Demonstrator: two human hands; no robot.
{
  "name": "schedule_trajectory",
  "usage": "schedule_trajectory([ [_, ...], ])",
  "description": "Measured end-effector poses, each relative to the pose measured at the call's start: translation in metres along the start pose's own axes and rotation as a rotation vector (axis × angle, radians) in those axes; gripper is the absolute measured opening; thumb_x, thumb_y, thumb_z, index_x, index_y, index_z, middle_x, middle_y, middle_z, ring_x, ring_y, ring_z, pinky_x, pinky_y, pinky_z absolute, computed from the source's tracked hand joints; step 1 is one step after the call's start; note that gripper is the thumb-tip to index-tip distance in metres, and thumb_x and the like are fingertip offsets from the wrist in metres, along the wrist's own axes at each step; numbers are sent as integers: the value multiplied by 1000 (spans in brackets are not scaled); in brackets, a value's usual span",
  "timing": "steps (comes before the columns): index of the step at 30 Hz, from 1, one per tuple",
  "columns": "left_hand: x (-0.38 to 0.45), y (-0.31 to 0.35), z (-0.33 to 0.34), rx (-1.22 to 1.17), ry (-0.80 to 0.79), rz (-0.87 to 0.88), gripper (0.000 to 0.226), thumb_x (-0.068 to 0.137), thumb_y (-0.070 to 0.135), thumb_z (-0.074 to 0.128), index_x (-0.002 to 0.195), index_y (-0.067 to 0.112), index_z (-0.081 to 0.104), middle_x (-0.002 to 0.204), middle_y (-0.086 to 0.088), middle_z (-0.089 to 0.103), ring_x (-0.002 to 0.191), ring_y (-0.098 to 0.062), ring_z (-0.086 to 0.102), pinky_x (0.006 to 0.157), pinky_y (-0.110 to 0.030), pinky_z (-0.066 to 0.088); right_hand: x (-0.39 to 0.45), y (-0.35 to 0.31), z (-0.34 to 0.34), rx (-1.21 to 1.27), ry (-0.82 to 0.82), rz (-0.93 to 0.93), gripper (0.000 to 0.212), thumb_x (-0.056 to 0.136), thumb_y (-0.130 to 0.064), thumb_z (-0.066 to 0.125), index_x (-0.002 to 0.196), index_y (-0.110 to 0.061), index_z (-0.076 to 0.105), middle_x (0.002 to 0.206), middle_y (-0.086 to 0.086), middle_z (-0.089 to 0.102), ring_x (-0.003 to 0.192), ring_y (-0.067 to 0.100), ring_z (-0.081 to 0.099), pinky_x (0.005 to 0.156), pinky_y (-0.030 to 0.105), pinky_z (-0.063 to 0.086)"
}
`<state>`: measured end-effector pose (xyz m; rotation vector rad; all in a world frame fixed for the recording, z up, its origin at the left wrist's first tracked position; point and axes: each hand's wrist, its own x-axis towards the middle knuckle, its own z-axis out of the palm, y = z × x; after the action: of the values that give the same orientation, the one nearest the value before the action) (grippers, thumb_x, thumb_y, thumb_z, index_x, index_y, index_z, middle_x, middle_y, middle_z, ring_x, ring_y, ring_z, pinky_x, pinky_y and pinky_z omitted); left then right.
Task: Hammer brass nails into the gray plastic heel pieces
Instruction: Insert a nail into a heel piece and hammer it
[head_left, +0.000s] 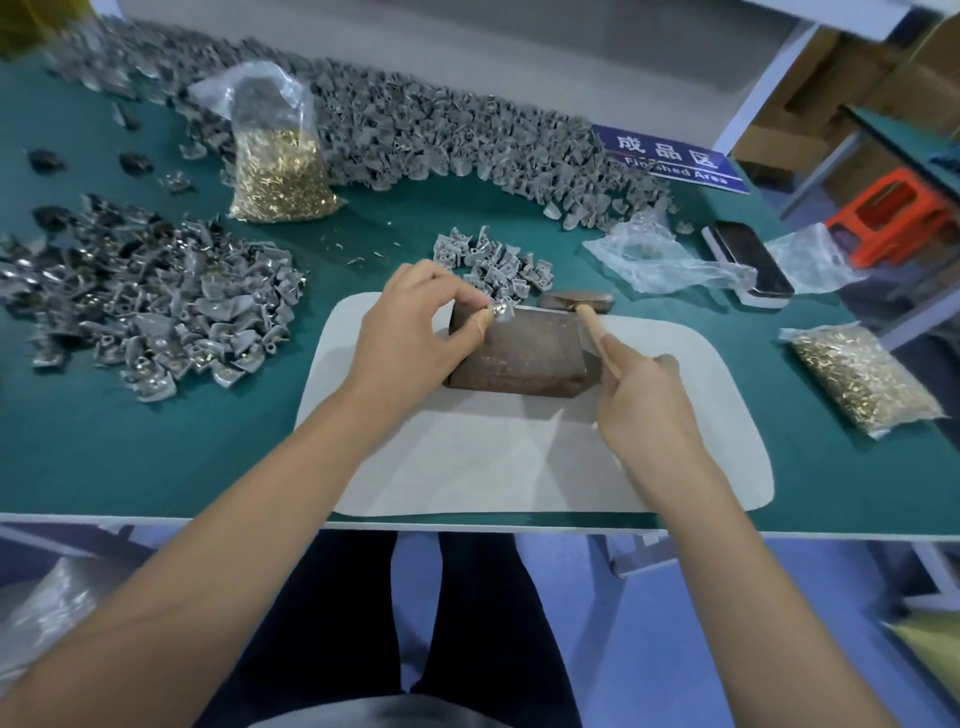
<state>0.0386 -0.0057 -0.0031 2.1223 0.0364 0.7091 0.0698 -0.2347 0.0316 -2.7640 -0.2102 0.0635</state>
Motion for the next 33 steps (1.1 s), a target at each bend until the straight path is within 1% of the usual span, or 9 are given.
schedule_trajectory([
  [2,-3,8,-2,-43,77,22,4,89,23,71,92,25,71,96,12,60,97,-9,56,77,-23,43,3,-1,0,-143,72,38,48,104,-16,42,146,-36,52,106,18,52,100,37,44,81,42,36],
  [4,-7,15,-7,-78,124,22,5,88,17,68,90,21,67,95,12,60,92,-10,57,76,-25,44,6,-8,2,-81,214,0,34,105,-22,46,133,-22,66,113,22,60,111,42,44,89,44,36],
  [8,-22,20,-27,-48,115,-21,5,89,16,65,90,20,62,90,11,58,89,-11,55,79,-38,49,2,-53,25,149,377,-390,22,102,-15,55,113,-13,74,105,10,70,104,37,56,93,35,34],
  [12,-34,1,-63,13,179,-75,2,92,25,64,91,24,63,89,15,57,89,-8,54,79,-33,48,-1,-116,57,366,306,-680,20,92,-15,64,110,-12,73,94,-15,62,90,13,51,81,14,33],
  [14,-38,-12,-87,55,227,-117,3,93,27,62,91,25,64,89,16,58,90,-4,54,79,-25,45,1,-142,70,455,200,-721,21,93,-11,69,114,-15,73,91,-16,62,88,11,52,81,13,37],
  [17,-38,-34,-125,246,303,-171,5,95,28,64,92,26,66,90,18,60,90,-3,52,84,-16,39,4,-173,84,499,145,-754,22,94,-12,70,116,-16,74,92,-11,69,90,15,54,85,29,45],
  [27,-42,-81,-168,408,361,-406,9,92,44,66,97,37,67,91,23,64,99,1,50,79,-22,41,9,-213,117,461,91,-772,15,97,-13,65,103,-15,79,95,-3,73,93,24,56,86,38,47],
  [30,-43,-79,-168,413,357,-382,11,93,42,68,101,35,68,94,23,63,101,1,49,84,-22,42,11,-212,114,454,95,-769,15,97,-12,65,103,-14,78,94,-2,73,92,23,55,86,38,46],
  [33,-39,-70,-170,437,416,-244,10,95,37,67,103,30,67,99,21,61,103,-2,48,91,-11,34,17,-198,98,444,174,-756,15,97,-11,64,101,-14,78,93,-4,73,89,17,54,85,34,45],
])
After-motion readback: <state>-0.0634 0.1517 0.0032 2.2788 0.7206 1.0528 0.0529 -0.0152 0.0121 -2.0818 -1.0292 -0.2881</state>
